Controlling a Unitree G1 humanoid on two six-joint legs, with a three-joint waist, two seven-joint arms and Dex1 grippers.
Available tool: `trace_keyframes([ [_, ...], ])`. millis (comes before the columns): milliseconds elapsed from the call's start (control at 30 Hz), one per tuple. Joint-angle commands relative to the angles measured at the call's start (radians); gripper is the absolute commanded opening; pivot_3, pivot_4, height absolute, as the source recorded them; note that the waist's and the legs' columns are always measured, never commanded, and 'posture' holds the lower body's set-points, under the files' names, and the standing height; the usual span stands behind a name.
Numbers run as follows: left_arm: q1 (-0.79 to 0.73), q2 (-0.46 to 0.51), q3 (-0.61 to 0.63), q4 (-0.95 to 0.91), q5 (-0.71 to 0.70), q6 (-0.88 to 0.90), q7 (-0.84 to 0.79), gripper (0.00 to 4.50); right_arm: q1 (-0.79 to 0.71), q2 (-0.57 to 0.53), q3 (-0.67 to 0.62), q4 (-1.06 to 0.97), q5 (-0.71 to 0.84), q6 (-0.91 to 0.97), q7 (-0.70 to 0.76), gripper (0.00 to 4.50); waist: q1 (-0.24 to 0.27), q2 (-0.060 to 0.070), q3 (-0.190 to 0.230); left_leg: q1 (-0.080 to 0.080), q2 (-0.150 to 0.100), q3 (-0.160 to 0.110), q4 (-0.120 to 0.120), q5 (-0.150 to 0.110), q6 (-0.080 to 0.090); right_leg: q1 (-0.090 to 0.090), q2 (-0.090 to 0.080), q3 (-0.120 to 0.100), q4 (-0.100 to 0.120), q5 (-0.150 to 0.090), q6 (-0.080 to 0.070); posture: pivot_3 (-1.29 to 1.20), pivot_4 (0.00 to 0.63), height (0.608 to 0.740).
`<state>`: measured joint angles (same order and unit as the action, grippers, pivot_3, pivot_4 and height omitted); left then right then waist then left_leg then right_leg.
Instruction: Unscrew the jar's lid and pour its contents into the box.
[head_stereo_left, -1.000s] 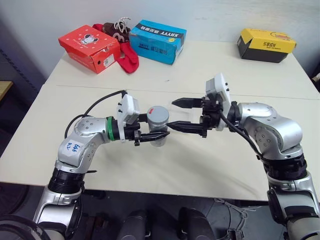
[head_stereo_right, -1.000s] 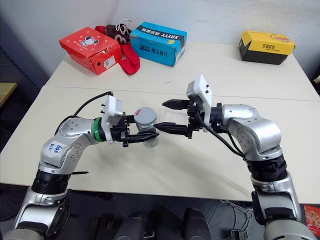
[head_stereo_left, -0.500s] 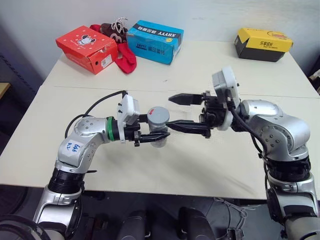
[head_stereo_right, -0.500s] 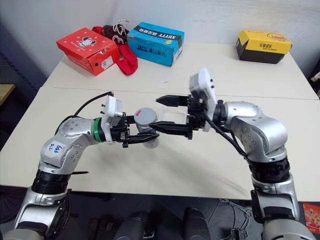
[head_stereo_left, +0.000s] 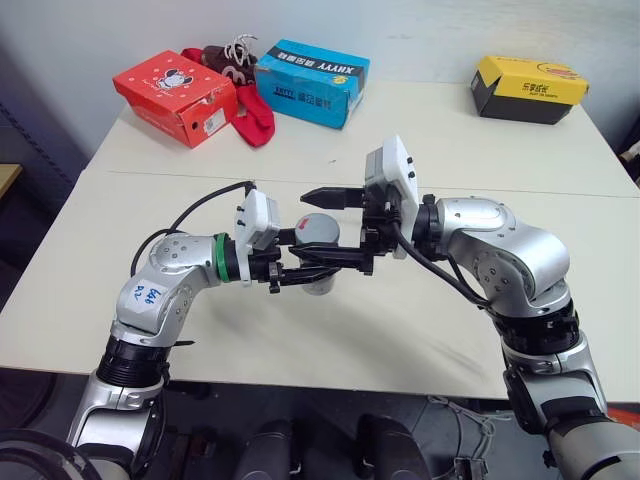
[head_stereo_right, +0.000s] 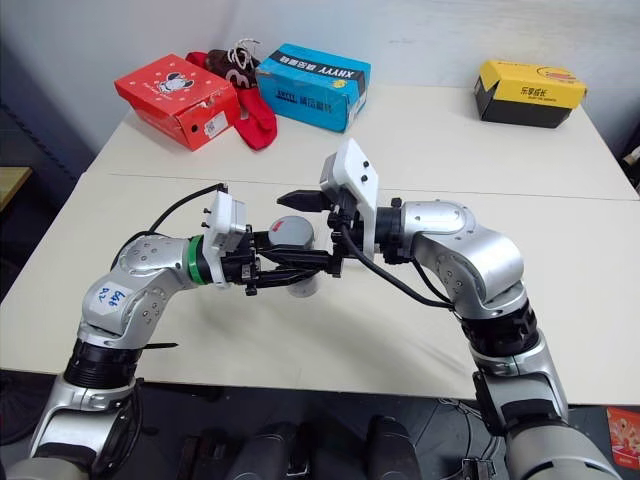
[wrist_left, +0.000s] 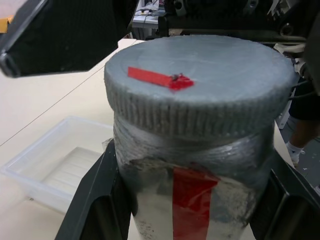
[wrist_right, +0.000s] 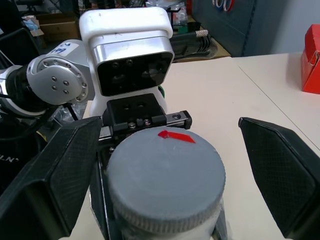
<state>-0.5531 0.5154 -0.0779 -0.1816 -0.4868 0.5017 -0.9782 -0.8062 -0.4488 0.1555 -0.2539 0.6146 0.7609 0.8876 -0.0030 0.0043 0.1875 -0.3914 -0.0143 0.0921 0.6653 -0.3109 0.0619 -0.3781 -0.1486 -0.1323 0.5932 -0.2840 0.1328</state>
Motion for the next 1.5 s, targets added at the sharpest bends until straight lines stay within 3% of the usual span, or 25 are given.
trace_keyframes([
  [33,-0.007,0.000,0.013,-0.037,-0.016,-0.008,-0.001,2.38,-0.023,0.009,-0.012,-0.006,-0.004,-0.026,0.004,4.45,0.000,0.000,0.000,0.000,0.000,0.000,0.000,0.000,0.000,0.000,0.000,0.000,0.000,0.000,0.000,0.00,0.150,0.740],
  [1033,0.001,0.001,0.013,-0.032,-0.011,-0.019,0.000,2.38,0.039,-0.031,-0.094,0.004,0.049,-0.050,0.114,4.45,0.001,0.000,0.000,0.000,0.000,0.000,0.000,0.000,0.000,0.000,0.000,0.000,0.000,0.000,0.000,0.00,0.150,0.740],
  [1500,-0.002,-0.013,0.007,-0.035,-0.006,-0.017,0.011,2.38,0.021,-0.023,-0.037,-0.014,0.019,-0.049,0.107,4.45,0.001,0.000,0.000,0.000,0.000,0.000,0.000,0.000,0.000,0.000,0.000,0.000,0.000,0.000,0.000,0.00,0.150,0.740],
])
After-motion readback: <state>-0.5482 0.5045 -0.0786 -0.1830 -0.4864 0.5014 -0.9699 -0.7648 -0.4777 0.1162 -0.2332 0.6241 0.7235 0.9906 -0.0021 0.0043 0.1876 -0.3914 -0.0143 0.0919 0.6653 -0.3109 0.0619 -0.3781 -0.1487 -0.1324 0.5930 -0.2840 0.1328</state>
